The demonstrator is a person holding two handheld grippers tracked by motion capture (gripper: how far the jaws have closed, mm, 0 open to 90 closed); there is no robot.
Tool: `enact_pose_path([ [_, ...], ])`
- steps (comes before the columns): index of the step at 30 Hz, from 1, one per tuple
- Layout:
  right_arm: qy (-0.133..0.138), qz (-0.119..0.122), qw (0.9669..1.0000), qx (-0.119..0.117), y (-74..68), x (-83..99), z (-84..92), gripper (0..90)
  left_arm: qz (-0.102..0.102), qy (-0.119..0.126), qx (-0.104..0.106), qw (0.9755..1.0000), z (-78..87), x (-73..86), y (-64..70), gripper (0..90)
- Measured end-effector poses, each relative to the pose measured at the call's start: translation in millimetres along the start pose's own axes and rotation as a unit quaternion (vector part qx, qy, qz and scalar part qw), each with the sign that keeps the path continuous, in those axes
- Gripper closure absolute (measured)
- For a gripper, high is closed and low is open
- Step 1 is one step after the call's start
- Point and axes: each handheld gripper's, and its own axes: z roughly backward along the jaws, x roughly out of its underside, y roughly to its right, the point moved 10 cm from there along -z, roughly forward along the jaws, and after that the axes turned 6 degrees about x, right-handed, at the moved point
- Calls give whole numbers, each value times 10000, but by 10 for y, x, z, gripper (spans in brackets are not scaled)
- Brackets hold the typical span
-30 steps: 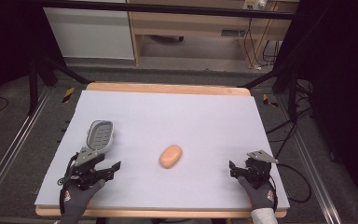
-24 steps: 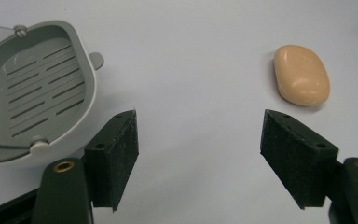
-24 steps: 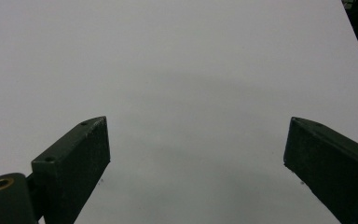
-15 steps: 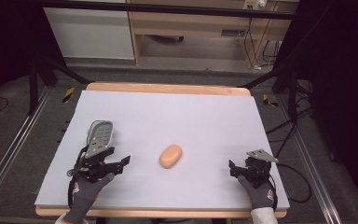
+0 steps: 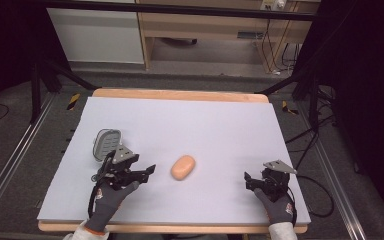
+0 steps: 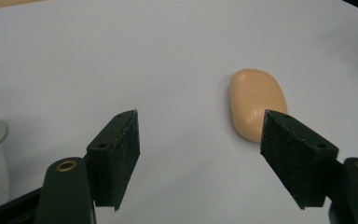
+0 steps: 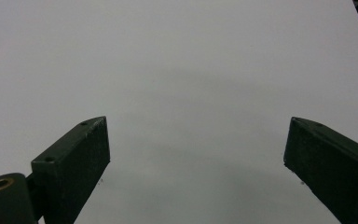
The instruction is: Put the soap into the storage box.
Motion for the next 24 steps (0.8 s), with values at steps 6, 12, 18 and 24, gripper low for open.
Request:
enact_pose_path([
  [6,-20,-21,10000,-19,-10,5,-4,72,-85,-31,90,9999,-111,-82,97,282],
  [12,-43,15,10000,-9,-7,13,-12,71,-106,-57,174,9998,-219,-133,169,282],
  [18,-49,-4,10000,-21,-10,14,-16,71,-183,-145,235,9995,-334,-161,242,279],
  [24,-65,-28,10000,-31,-15,16,-17,71,-257,-224,280,9990,-449,-179,311,276],
])
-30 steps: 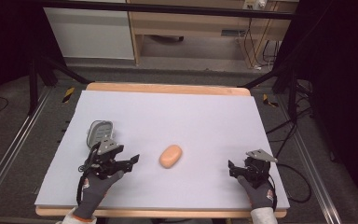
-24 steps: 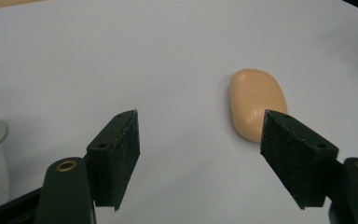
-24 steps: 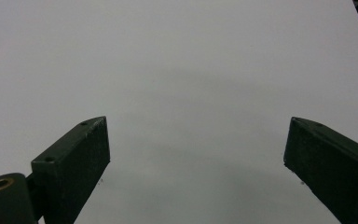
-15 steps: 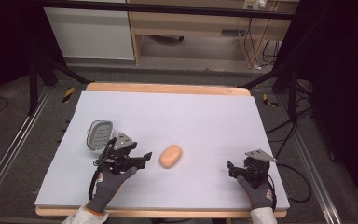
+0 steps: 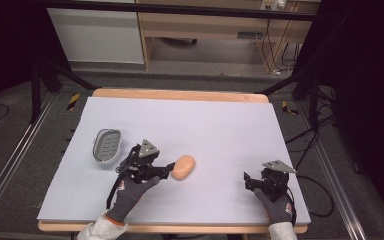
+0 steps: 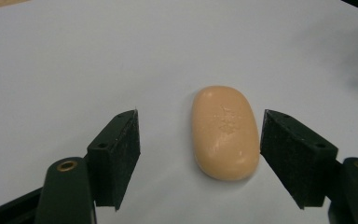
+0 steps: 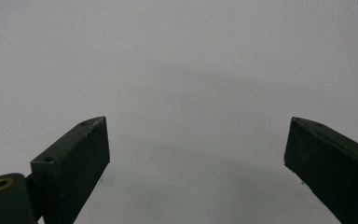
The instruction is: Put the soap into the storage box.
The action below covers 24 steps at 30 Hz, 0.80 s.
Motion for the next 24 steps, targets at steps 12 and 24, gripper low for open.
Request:
enact_pose_path([
  [12,-24,15,10000,-12,-4,5,-5,70,-104,-184,51,9998,-186,-24,86,262],
  [24,-54,37,10000,-29,-13,12,-15,70,-219,-441,79,9988,-384,-19,167,248],
])
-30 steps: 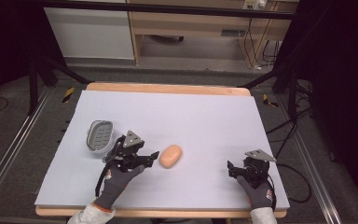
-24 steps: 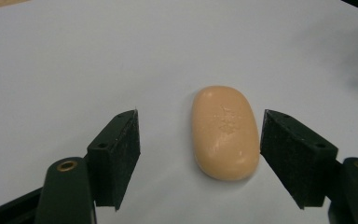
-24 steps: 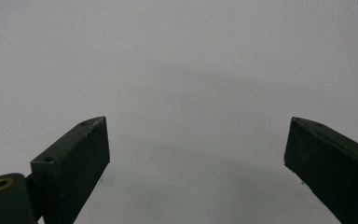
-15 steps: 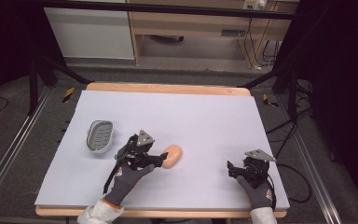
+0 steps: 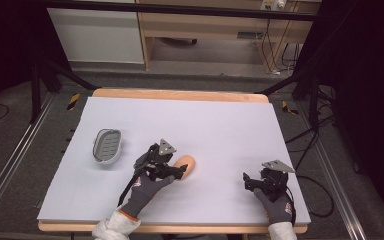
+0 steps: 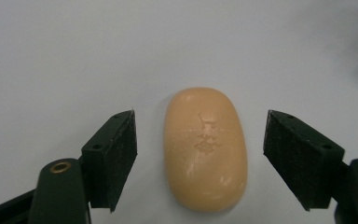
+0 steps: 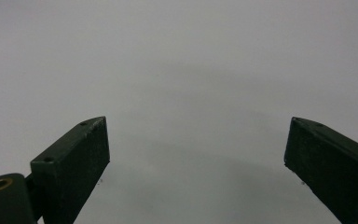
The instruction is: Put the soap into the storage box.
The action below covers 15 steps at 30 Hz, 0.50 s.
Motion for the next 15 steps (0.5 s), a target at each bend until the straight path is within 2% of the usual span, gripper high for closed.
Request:
enact_pose_path([
  [6,-12,-9,10000,-6,-2,2,-1,69,-93,-133,-46,9999,-92,19,20,239],
  [15,-24,-5,10000,-11,-2,5,-7,69,-109,-288,-47,9995,-209,55,29,231],
])
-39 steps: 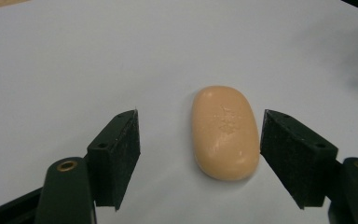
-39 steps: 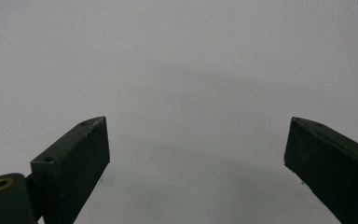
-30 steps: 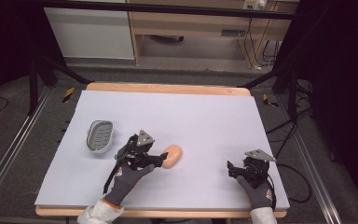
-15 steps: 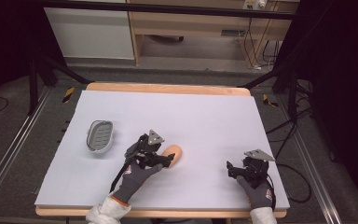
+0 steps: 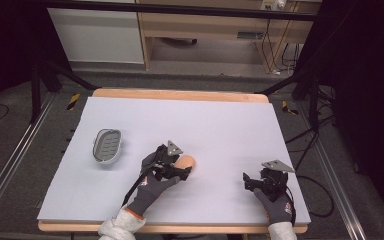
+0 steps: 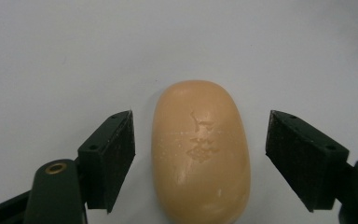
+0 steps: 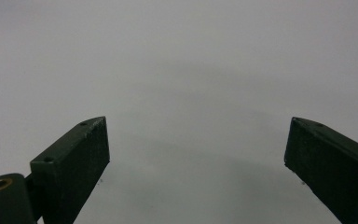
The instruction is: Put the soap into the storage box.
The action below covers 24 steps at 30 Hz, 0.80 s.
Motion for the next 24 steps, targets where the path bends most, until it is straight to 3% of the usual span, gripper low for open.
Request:
enact_pose_path([
  [16,-42,-6,10000,-16,-10,10,-10,68,-25,-311,-41,9995,-223,87,-17,233],
  [24,-48,-9,10000,-19,-9,11,-11,68,-39,-428,-61,9991,-288,128,-13,276],
])
